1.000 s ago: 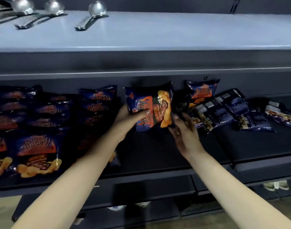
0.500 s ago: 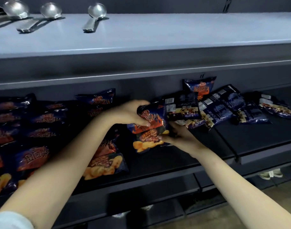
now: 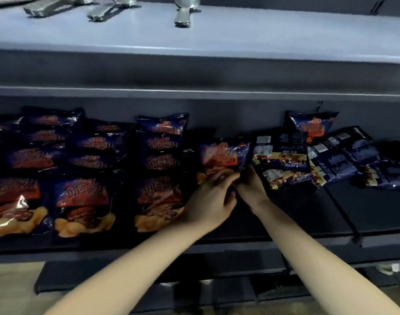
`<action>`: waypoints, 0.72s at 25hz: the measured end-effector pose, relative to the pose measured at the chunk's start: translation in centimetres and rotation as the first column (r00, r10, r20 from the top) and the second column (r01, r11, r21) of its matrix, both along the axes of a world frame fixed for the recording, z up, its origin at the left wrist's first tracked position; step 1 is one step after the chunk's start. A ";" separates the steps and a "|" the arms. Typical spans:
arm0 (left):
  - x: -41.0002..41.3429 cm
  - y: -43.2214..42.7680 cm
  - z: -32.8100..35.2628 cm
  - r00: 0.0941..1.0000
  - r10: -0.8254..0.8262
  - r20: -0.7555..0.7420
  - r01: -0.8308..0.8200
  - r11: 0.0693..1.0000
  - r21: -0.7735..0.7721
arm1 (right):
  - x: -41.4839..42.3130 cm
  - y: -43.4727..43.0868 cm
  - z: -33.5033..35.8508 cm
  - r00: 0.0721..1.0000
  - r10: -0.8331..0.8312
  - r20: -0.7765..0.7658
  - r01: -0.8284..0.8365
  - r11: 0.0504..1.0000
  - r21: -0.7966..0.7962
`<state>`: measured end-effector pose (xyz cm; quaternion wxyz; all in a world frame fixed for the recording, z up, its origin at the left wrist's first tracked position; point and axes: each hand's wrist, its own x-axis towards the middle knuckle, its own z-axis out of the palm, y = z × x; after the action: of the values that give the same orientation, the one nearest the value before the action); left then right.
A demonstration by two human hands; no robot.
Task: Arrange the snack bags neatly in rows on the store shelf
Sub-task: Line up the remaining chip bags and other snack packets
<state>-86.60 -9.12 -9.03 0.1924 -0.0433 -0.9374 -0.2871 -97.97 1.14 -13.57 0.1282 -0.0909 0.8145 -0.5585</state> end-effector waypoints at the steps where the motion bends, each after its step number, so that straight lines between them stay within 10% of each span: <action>1: 0.5 0.9 -1.1 0.996 0.024 0.091 -0.029 0.998 0.051 | -0.7 -0.6 -0.1 1.000 -0.011 0.005 0.011 0.999 0.043; 7: -0.6 3.2 -5.8 0.932 0.130 0.339 -0.129 0.991 -0.025 | -4.3 -2.9 -0.2 0.998 -0.069 -0.009 0.070 0.992 0.108; 18: -1.6 3.2 -7.2 0.921 0.205 0.333 -0.128 0.963 -0.238 | -5.0 -6.0 -0.2 0.986 -0.158 -0.054 0.160 0.986 0.039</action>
<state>-88.16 -5.88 -16.21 0.0386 0.0691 -0.9821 -0.1711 -102.97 -4.85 -13.78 0.0646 -0.0370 0.8339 -0.5469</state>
